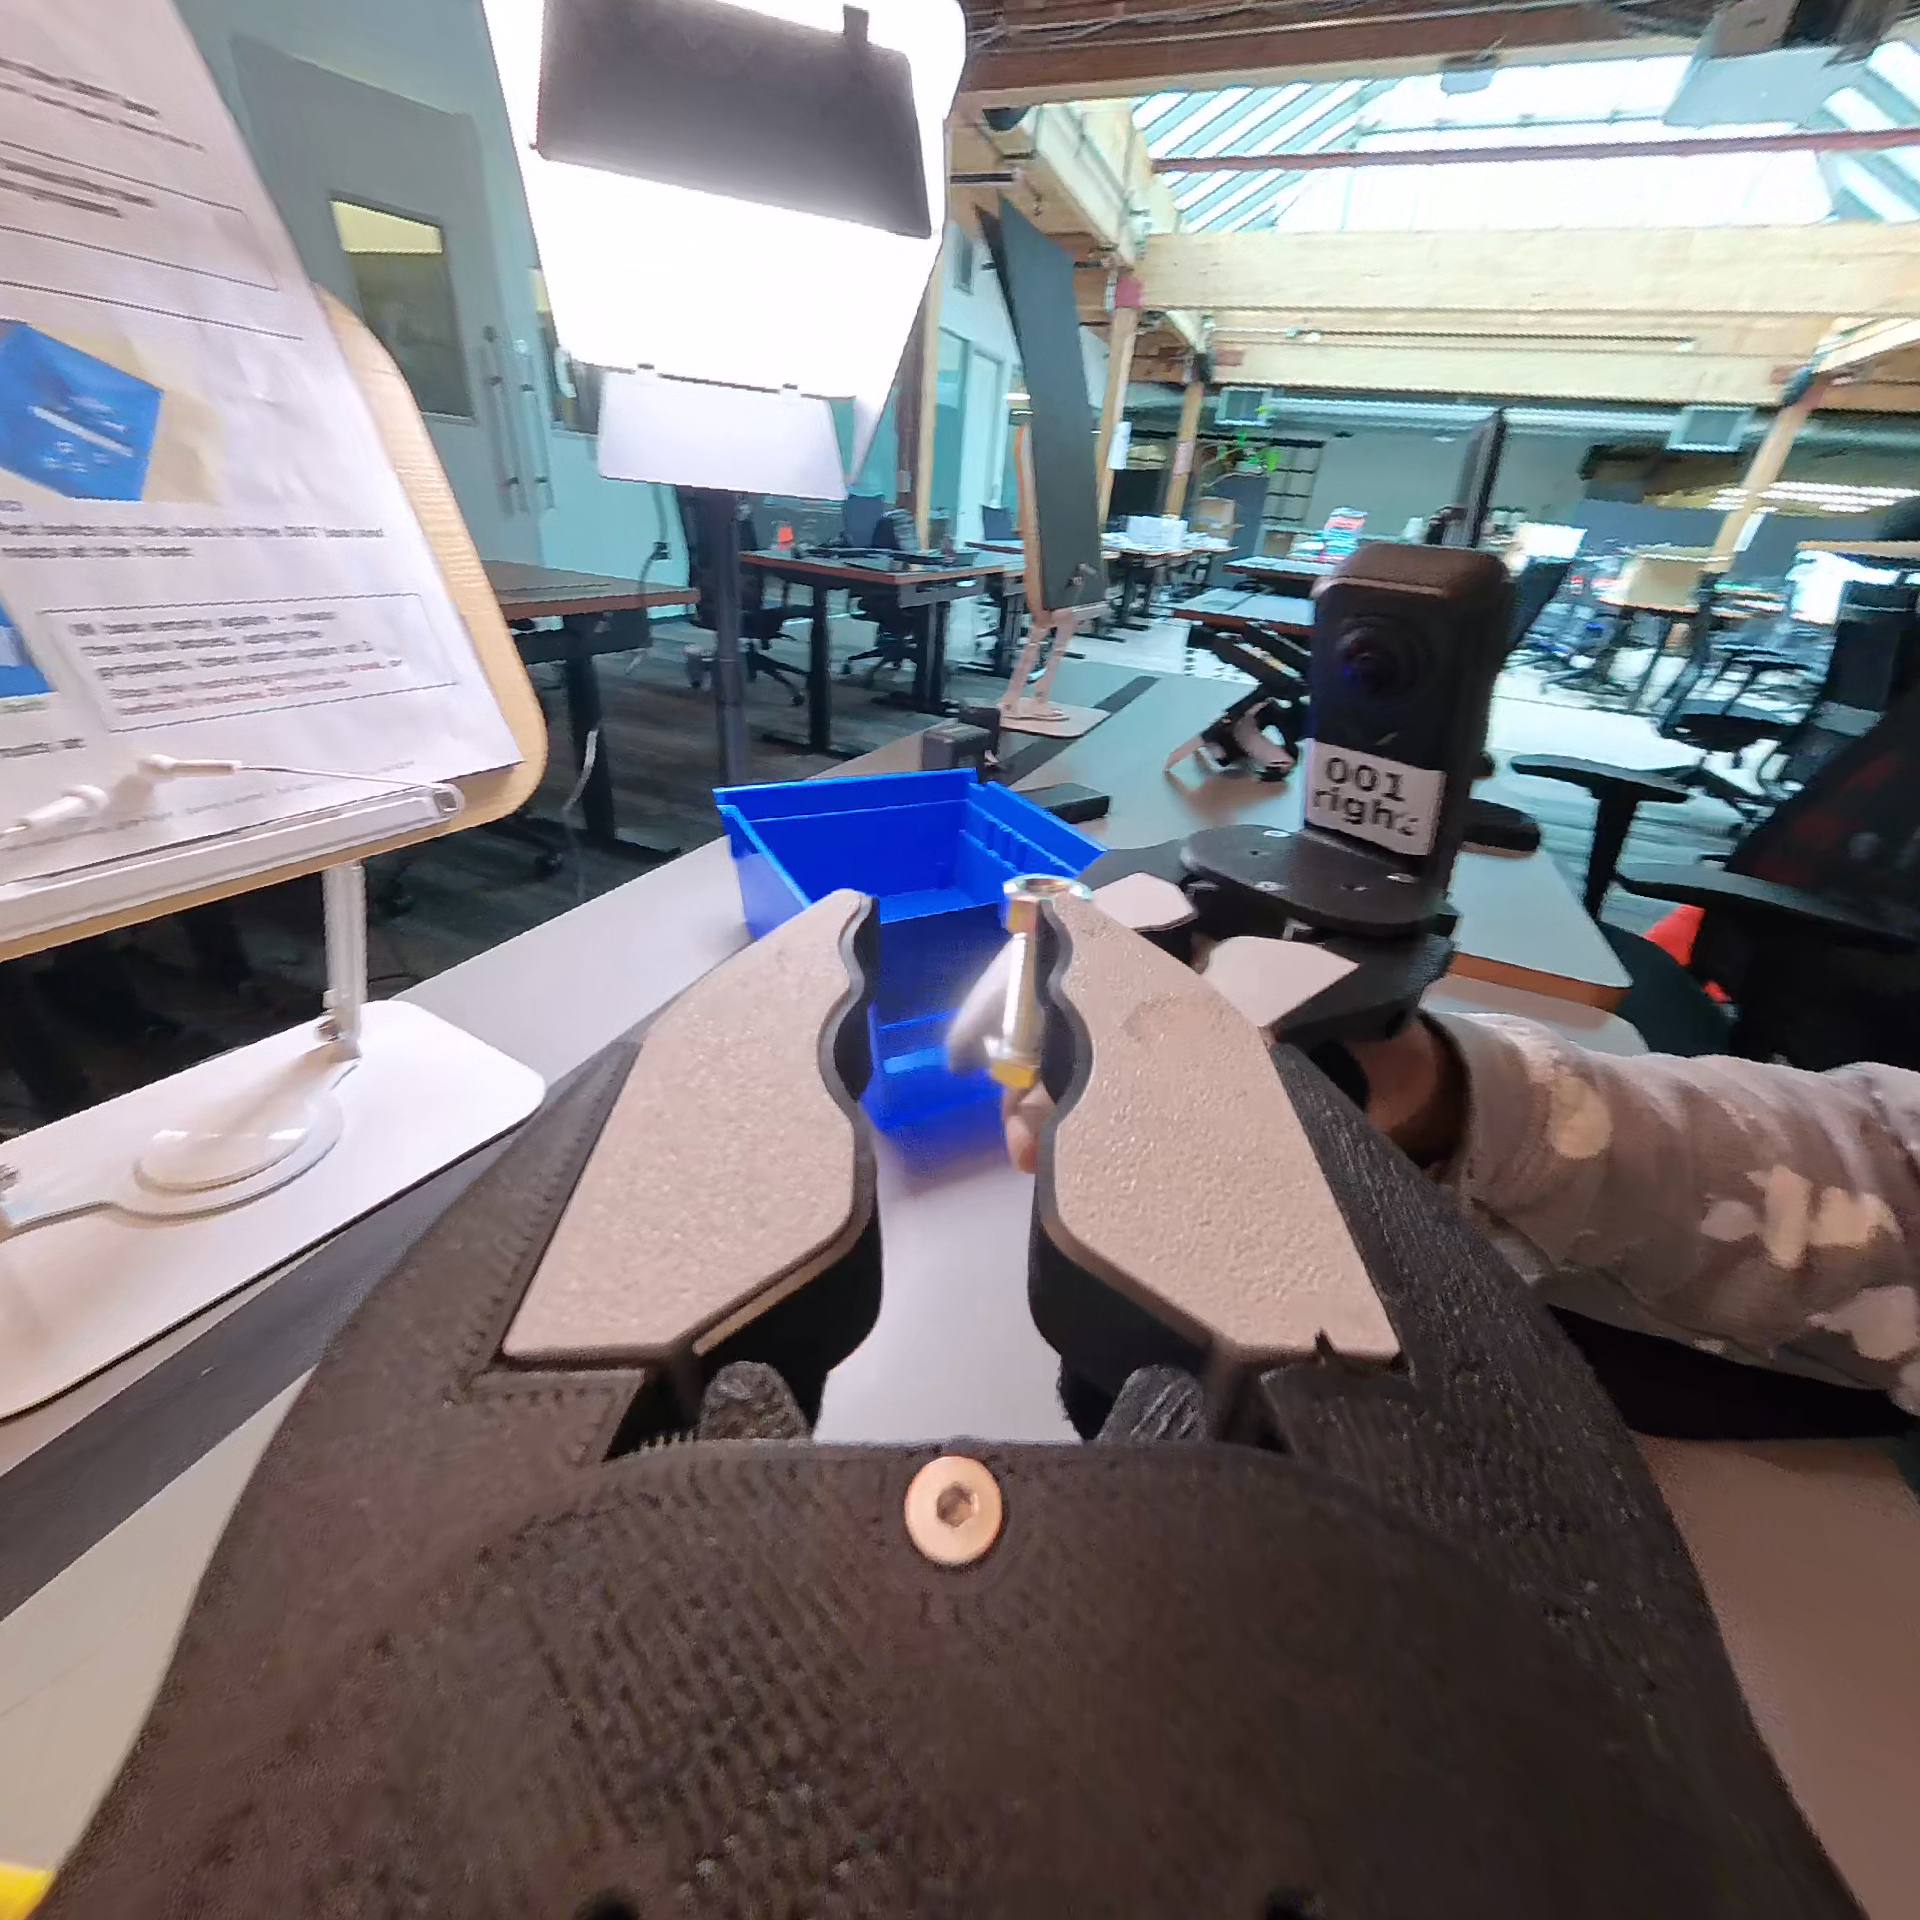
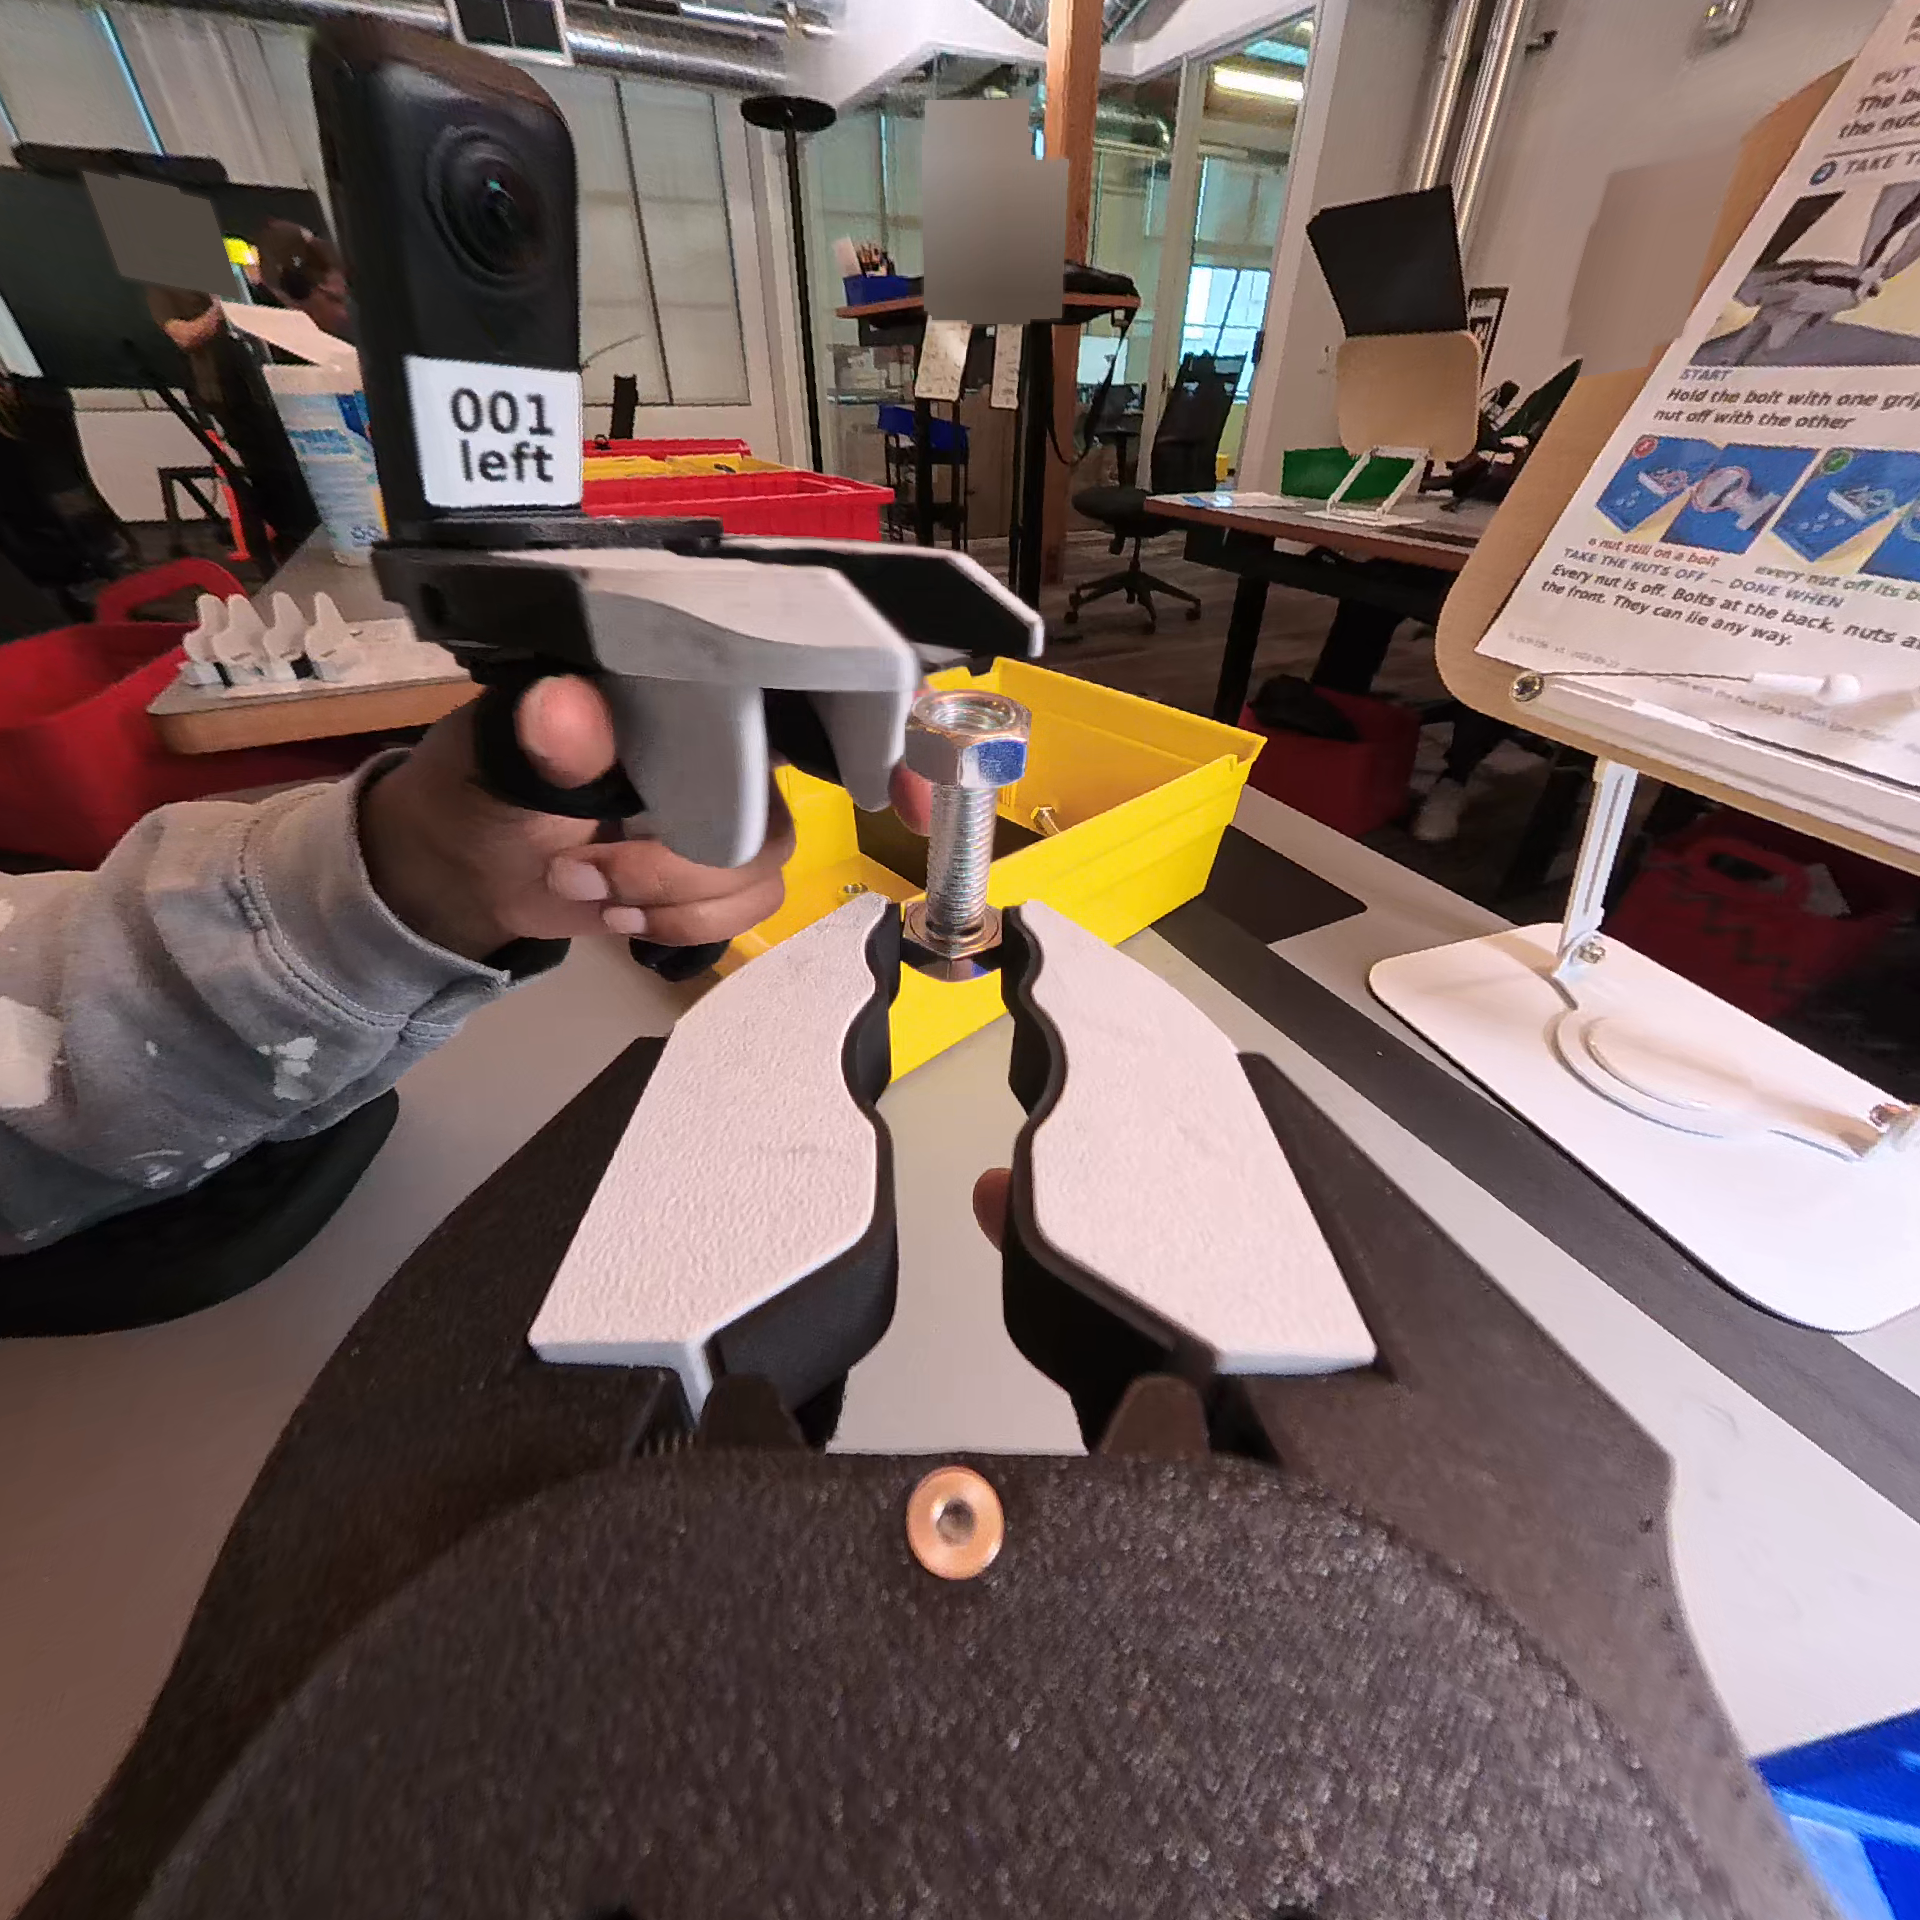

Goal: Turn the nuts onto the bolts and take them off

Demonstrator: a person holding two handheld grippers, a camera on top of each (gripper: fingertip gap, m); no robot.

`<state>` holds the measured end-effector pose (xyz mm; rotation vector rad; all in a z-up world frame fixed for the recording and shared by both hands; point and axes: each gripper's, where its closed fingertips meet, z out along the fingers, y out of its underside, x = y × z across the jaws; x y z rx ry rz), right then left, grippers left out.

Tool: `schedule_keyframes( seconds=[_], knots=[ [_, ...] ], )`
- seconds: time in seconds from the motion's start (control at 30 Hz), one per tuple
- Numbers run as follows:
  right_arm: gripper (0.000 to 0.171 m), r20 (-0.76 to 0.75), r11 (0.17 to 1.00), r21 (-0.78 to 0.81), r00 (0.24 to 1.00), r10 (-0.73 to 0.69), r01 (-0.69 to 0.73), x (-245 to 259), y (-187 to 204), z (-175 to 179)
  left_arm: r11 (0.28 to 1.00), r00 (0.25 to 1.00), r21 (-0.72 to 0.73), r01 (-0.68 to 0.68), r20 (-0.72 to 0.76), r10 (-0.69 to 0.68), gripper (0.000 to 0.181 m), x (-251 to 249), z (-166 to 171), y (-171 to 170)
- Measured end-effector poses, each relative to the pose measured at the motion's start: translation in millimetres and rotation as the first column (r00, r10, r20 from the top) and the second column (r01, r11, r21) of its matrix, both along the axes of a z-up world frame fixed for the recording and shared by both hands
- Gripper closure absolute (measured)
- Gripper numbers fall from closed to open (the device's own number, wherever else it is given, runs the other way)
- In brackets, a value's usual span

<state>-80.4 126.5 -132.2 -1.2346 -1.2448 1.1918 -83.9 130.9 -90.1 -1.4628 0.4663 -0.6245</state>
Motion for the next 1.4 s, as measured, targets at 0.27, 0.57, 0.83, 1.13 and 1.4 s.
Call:
schedule_keyframes(
  seconds=[0.27, 0.57, 0.83, 1.13, 1.4],
  knots=[
    [0.153, -0.015, 1.0, 0.014, 1.0, 0.026, -0.026, 1, -4, 3, 1.0, 1.0, -0.028, -0.002, -0.027, 0.001, 0.156, 2, -6, 2],
    [0.153, 0.018, 1.0, 0.015, 1.0, 0.005, -0.006, 3, 2, 1, 0.999, 0.998, -0.013, 0.049, -0.025, -0.049, 0.147, 14, -4, -3],
    [0.153, -0.016, 0.996, 0.012, 0.996, 0.088, -0.088, 9, -8, 12, 0.998, 0.999, -0.052, -0.033, -0.034, 0.031, 0.151, -13, -7, 5],
    [0.153, 0.028, 0.997, 0.012, 0.997, 0.075, -0.075, 5, -9, 4, 0.998, 0.998, -0.051, 0.044, -0.031, -0.045, 0.141, 12, -5, -2],
    [0.153, 0.013, 0.996, 0.015, 0.996, 0.086, -0.086, 9, -8, 9, 0.995, 0.996, -0.058, 0.079, 0.044, -0.076, 0.142, 4, 4, -6]
  ],
)
